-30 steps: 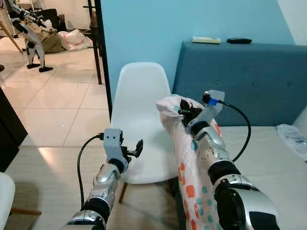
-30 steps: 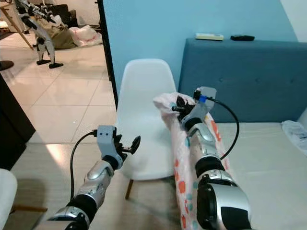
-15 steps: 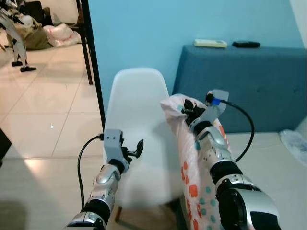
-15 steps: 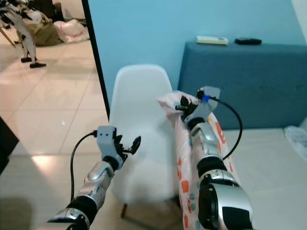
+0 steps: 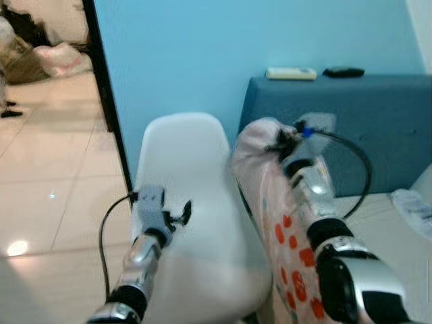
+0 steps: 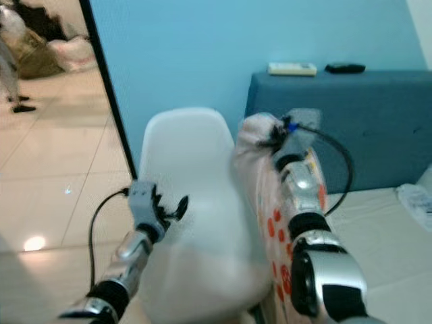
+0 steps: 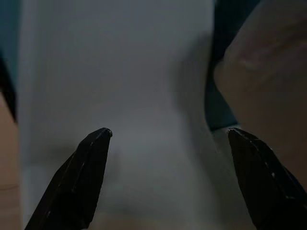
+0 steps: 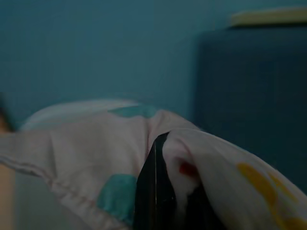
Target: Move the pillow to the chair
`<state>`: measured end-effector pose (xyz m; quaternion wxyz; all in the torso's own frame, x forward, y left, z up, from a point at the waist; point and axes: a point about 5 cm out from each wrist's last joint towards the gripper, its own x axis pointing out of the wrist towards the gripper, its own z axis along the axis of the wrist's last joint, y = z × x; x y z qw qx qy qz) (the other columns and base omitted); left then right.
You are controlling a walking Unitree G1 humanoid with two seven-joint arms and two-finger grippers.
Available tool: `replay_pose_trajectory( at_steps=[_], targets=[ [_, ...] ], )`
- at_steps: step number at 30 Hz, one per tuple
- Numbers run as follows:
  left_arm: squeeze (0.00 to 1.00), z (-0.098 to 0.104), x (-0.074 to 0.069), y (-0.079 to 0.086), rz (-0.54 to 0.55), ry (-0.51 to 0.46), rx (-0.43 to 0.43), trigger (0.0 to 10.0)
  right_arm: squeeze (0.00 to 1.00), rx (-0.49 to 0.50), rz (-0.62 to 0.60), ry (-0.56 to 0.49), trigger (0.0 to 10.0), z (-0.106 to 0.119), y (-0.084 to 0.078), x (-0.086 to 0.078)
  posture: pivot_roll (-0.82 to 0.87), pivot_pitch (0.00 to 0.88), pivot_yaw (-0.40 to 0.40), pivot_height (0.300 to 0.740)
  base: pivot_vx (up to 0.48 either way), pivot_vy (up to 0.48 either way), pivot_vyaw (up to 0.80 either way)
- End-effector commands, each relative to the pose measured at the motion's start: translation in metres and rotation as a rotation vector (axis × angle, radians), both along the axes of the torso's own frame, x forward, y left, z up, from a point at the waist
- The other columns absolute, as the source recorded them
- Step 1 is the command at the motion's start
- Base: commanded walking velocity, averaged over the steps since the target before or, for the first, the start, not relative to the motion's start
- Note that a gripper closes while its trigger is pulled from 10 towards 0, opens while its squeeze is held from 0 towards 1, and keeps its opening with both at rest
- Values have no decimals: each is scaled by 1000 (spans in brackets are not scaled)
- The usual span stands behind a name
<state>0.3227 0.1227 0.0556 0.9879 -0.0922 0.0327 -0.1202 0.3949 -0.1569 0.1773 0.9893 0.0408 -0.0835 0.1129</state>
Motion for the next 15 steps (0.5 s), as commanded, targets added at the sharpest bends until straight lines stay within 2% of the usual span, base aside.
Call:
replay_pose_trajectory(
  at_steps=[1, 3, 4, 5, 6, 7, 9, 10, 13, 15],
  targets=[
    [0, -7, -6, 0, -4, 22, 17, 10000, 0, -32, 221, -44, 10000, 10, 35, 0, 128, 0, -65, 740, 0, 0, 0],
    [0, -10, -8, 0, -2, 31, 25, 10000, 0, -43, 429, -29, 10000, 1, 70, -9, 133, 0, -65, 740, 0, 0, 0],
    [0, -10, -8, 0, -2, 31, 25, 10000, 0, -43, 429, -29, 10000, 1, 70, -9, 133, 0, -65, 740, 0, 0, 0],
    [0, -11, -10, -1, -2, 31, 29, 10000, 0, -58, 554, -19, 10000, -7, 92, -17, 136, 0, -66, 740, 0, 0, 0],
    [0, -11, -10, -1, 1, 31, 30, 10000, 0, -65, 625, -10, 10000, -11, 104, -23, 138, 0, -65, 740, 0, 0, 0],
    [0, -11, -10, -1, 1, 31, 30, 10000, 0, -65, 625, -10, 10000, -11, 104, -23, 138, 0, -65, 740, 0, 0, 0],
    [0, -12, -11, -1, 6, 36, 31, 10000, 0, -76, 768, 14, 10000, -21, 125, -35, 140, 0, -63, 740, 0, 0, 0],
    [0, -12, -11, -1, 6, 36, 31, 10000, 0, -76, 768, 14, 10000, -21, 125, -35, 140, 0, -63, 740, 0, 0, 0],
    [0, -13, -12, -1, 8, 45, 42, 10000, 0, -103, 920, 27, 10000, -30, 147, -50, 140, 0, -61, 740, 0, 0, 0],
    [0, -14, -13, 0, 9, 47, 44, 10000, 0, -108, 952, 31, 10000, -32, 151, -53, 138, 0, -59, 740, 0, 0, 0]
  ],
)
